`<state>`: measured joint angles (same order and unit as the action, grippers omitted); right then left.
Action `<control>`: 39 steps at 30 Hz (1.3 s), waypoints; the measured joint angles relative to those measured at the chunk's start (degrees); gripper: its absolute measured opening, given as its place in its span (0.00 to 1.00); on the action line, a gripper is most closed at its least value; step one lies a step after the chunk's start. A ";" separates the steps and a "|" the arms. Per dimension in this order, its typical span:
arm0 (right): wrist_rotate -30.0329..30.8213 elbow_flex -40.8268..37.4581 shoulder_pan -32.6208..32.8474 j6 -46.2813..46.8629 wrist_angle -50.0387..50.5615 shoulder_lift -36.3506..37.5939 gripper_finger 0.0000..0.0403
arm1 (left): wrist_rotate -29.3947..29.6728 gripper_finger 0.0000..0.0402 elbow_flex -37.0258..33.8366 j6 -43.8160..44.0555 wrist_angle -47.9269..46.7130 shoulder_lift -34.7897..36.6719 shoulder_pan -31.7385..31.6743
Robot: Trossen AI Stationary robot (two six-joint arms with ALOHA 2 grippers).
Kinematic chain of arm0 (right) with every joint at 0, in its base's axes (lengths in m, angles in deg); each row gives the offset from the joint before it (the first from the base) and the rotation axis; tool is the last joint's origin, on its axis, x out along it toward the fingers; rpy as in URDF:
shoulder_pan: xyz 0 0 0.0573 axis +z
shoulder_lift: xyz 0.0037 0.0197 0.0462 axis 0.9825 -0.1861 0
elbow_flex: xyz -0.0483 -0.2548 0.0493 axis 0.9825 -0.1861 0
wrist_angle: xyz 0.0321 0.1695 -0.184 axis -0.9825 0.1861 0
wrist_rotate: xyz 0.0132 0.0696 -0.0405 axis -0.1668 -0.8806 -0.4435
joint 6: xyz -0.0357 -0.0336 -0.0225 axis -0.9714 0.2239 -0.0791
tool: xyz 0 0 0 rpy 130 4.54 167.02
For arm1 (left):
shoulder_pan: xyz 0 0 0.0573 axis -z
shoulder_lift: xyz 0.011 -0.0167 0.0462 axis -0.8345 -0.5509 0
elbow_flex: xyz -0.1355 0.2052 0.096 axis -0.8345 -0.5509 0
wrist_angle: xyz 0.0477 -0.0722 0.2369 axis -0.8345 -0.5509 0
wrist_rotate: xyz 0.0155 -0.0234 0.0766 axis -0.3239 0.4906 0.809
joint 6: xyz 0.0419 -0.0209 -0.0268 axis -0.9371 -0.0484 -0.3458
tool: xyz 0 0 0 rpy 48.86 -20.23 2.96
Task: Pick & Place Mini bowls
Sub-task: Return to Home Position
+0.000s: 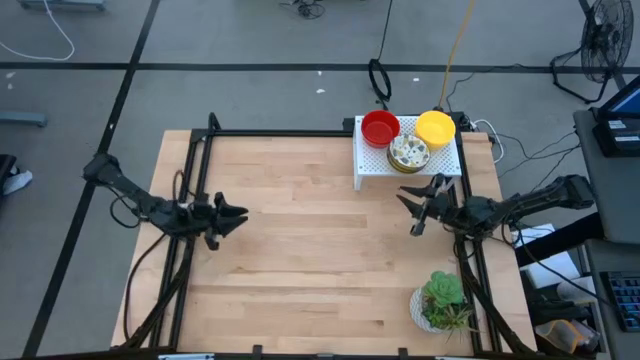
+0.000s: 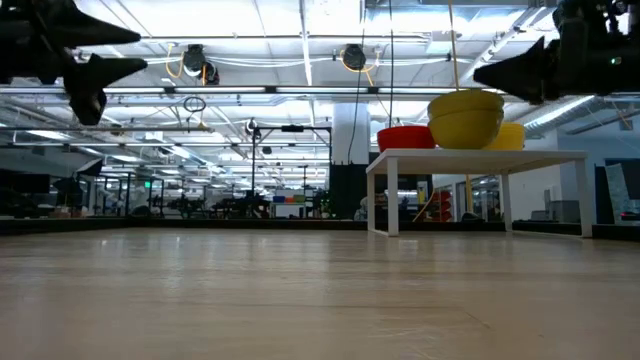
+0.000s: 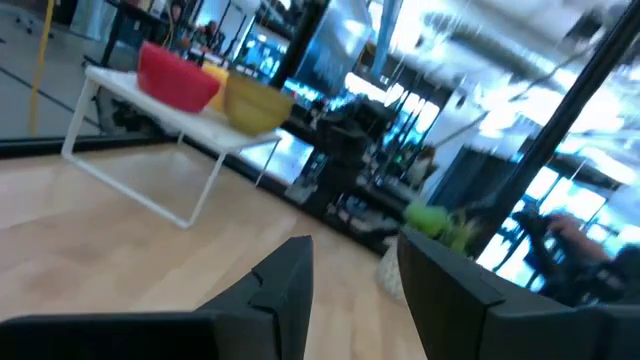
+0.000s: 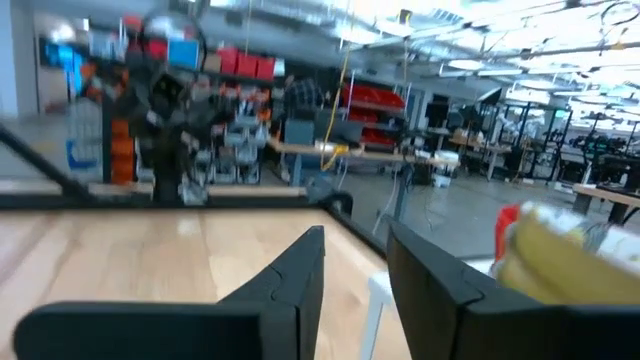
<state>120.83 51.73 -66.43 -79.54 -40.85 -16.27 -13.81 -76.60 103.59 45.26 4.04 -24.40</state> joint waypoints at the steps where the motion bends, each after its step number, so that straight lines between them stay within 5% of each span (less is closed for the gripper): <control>1: 0.00 0.00 0.00 0.00 0.01 1.38 0.25 | 0.00 0.37 0.00 0.05 0.02 1.18 -0.14; 14: 0.02 -0.02 -1.05 0.00 0.11 13.64 0.25 | 0.05 0.37 0.00 -0.02 0.02 10.70 -11.93; 39: 0.03 -0.07 -15.99 0.00 -0.29 26.88 0.25 | 0.40 0.37 0.00 0.03 -0.01 17.03 -30.06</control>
<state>120.87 51.66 -82.42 -79.54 -41.13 10.62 -13.41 -76.60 103.63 45.25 21.07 -54.46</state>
